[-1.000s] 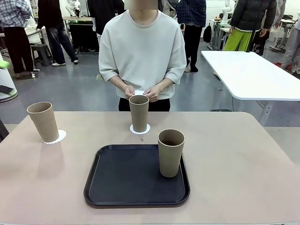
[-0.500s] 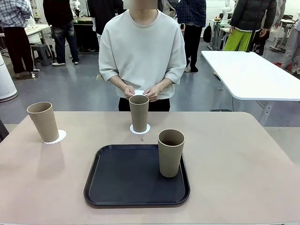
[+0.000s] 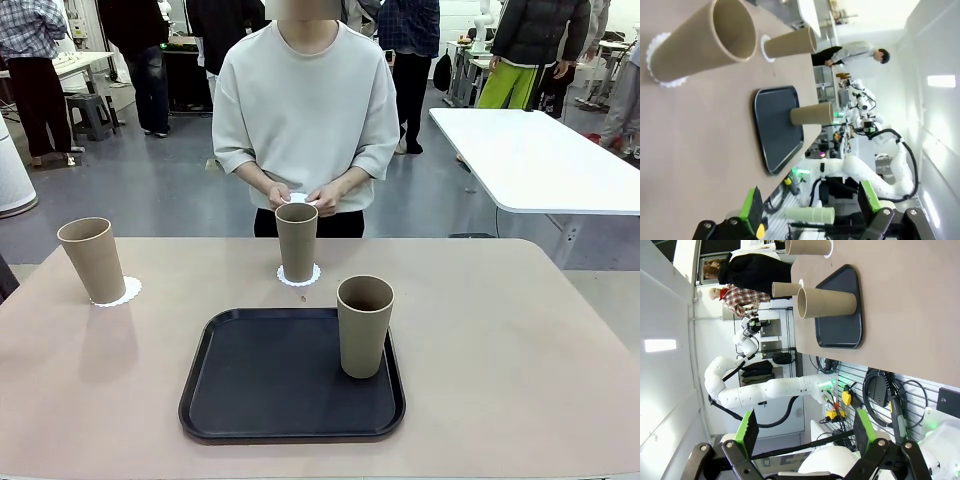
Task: Place coasters on the table and set cups on them.
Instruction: Take one Reusable plastic cup from the Flat Tray and place it on a coaster set by the human.
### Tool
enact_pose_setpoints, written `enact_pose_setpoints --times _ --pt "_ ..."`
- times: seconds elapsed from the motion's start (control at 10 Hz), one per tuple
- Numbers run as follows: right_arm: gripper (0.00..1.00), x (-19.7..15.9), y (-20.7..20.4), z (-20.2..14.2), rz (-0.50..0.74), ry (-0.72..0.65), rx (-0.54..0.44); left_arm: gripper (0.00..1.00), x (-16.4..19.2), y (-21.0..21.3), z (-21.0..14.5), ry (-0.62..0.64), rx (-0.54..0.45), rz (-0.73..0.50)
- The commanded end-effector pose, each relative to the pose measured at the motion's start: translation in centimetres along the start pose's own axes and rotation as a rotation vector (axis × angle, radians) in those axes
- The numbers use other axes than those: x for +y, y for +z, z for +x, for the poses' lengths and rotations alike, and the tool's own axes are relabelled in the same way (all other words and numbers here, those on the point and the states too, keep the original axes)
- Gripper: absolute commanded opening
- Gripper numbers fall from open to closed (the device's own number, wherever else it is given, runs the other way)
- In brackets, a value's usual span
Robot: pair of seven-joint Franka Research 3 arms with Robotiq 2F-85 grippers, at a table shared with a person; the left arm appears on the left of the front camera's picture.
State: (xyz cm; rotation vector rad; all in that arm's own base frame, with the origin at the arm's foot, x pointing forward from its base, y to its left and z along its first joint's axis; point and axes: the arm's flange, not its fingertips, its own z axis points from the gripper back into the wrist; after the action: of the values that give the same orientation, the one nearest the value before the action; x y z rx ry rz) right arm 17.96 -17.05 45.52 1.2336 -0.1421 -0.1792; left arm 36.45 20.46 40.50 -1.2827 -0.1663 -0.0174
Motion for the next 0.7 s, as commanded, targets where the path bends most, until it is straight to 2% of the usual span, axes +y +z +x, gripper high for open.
enact_pose_setpoints --times 0.0,0.1,0.2,0.3,0.6 --pt "1.0 0.0 0.0 -0.1 0.011 0.01 0.0 1.0 0.3 1.5 -1.0 -0.025 0.013 -0.014" --pt "1.0 0.0 0.0 -0.1 0.011 0.01 0.0 1.0 0.0 1.7 -1.5 -0.04 0.014 -0.015" --pt "1.0 0.0 0.0 -0.1 0.011 0.01 0.0 1.0 -1.3 0.9 -2.2 -0.082 0.062 -0.03" --pt "1.0 0.0 0.0 -0.1 0.011 0.01 0.0 1.0 0.4 1.2 -1.2 -0.004 0.0 -0.011" --pt "1.0 0.0 0.0 -0.1 0.011 0.01 0.0 1.0 0.4 1.2 -1.2 -0.004 0.0 -0.011"
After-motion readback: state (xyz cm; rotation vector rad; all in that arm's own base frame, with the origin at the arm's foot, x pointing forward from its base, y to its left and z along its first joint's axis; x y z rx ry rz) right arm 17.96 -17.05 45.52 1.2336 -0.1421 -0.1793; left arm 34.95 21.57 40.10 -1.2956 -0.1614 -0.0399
